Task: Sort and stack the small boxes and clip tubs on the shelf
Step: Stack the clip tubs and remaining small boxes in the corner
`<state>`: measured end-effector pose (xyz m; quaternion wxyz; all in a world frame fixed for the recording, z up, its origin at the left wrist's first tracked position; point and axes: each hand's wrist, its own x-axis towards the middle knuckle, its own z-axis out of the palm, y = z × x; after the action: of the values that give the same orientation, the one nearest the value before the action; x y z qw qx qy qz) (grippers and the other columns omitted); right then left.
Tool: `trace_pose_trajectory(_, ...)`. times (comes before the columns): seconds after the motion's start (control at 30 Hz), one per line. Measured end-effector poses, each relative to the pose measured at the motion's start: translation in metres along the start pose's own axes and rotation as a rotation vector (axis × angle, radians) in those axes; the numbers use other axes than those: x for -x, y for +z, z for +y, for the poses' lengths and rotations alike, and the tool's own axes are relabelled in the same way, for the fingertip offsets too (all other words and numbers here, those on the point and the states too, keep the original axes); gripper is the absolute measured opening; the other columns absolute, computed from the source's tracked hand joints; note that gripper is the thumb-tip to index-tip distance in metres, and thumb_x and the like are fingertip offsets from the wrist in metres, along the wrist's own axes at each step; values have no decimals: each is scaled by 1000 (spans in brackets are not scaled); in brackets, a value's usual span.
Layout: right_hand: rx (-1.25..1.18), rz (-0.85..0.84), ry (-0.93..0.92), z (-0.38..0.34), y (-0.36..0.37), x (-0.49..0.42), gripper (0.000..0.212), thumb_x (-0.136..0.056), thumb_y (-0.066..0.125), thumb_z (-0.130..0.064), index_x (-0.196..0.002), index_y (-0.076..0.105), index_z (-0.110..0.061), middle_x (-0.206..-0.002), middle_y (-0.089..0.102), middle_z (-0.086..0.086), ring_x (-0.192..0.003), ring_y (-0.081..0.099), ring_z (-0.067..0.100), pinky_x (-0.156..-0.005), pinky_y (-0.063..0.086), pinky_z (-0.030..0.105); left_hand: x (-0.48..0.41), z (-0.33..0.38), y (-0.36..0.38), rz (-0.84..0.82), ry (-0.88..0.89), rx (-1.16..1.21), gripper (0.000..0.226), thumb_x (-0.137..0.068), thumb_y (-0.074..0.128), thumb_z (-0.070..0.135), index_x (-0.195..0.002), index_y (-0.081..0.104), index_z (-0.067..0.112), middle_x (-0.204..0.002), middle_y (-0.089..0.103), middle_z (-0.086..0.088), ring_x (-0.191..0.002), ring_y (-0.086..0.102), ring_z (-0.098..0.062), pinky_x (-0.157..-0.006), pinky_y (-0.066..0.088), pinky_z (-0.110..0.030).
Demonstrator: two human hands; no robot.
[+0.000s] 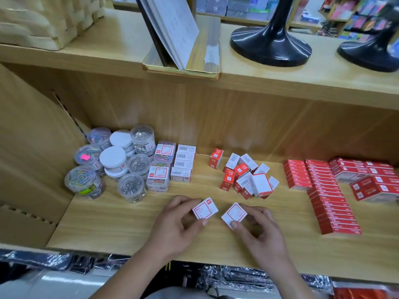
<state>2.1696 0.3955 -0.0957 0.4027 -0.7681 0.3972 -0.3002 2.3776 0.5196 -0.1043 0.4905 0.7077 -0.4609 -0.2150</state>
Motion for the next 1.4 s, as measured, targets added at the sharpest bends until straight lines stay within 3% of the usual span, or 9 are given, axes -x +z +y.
trace_pose_trajectory(0.27, 50, -45, -156, -20, 13, -8, 60, -90, 65, 0, -137, 58, -36, -106, 52, -9, -86, 59, 9, -77, 48, 19, 3, -6, -9, -133, -117, 283, 54, -78, 79, 9, -123, 70, 39, -100, 63, 11, -84, 55, -15, -80, 48, -22)
trace_pose_trajectory(0.43, 166, -201, -192, -34, 19, -34, 40, -85, 76, -17, -121, 67, -32, -104, 58, -22, -90, 60, -2, -78, 50, 23, 4, -6, -11, -119, -178, 277, 51, -71, 82, -3, -104, 75, 37, -90, 66, 13, -82, 56, -9, -76, 45, -15)
trace_pose_trajectory(0.53, -2, -226, -46, -37, 27, -28, 29, -93, 67, -10, -99, 71, -38, -102, 70, -15, -96, 68, 7, -84, 54, 25, 2, -4, -9, -62, -122, 243, 50, -70, 85, -3, -100, 75, 36, -97, 64, 10, -84, 57, -14, -74, 43, -14)
trace_pose_trajectory(0.67, -223, -267, 80, -33, 29, -15, 23, -88, 72, -12, -107, 73, -25, -111, 71, -4, -104, 68, 16, -92, 54, 28, 1, -7, -6, -30, -192, 237, 56, -67, 90, 15, -110, 69, 43, -89, 62, 16, -76, 52, -5, -70, 43, -15)
trace_pose_trajectory(0.9, 47, -252, -95, -35, 40, -14, 61, -63, 86, -44, -118, 61, -49, -106, 59, -18, -100, 63, 10, -87, 52, 26, 0, -11, -6, -84, -67, 141, 53, -77, 83, 27, -124, 68, 47, -80, 50, 16, -67, 43, -7, -63, 44, -25)
trace_pose_trajectory(1.03, 58, -184, -7, -36, 43, -20, 61, -60, 96, -29, -114, 68, -27, -97, 57, -12, -77, 62, 11, -70, 54, 24, 3, -10, -4, -47, -57, 128, 35, -82, 75, 33, -115, 72, 42, -81, 54, 9, -67, 48, -9, -64, 45, -25)
trace_pose_trajectory(1.13, -14, -206, 11, -48, 58, -30, 58, -63, 95, -20, -107, 63, -39, -99, 57, -7, -77, 61, 11, -62, 48, 14, 5, -14, -13, 32, -148, 194, 34, -83, 71, 24, -113, 71, 41, -81, 64, 10, -68, 57, -11, -68, 50, -26)
trace_pose_trajectory(1.3, -41, -215, 46, -55, 95, -47, 68, -70, 88, -3, -131, 61, -13, -100, 53, -5, -78, 64, 7, -70, 49, 8, 8, -31, -44, 163, -185, 14, 23, -83, 64, 33, -104, 74, 29, -86, 69, 10, -75, 67, -7, -74, 57, -30)
trace_pose_trajectory(1.4, -106, -176, 65, -67, 109, -50, 69, -73, 84, 2, -134, 58, -18, -101, 54, -6, -75, 63, 3, -69, 47, 5, 8, -30, -51, 186, -141, -91, 16, -82, 66, 26, -96, 72, 28, -77, 62, 11, -67, 58, -3, -67, 48, -21)
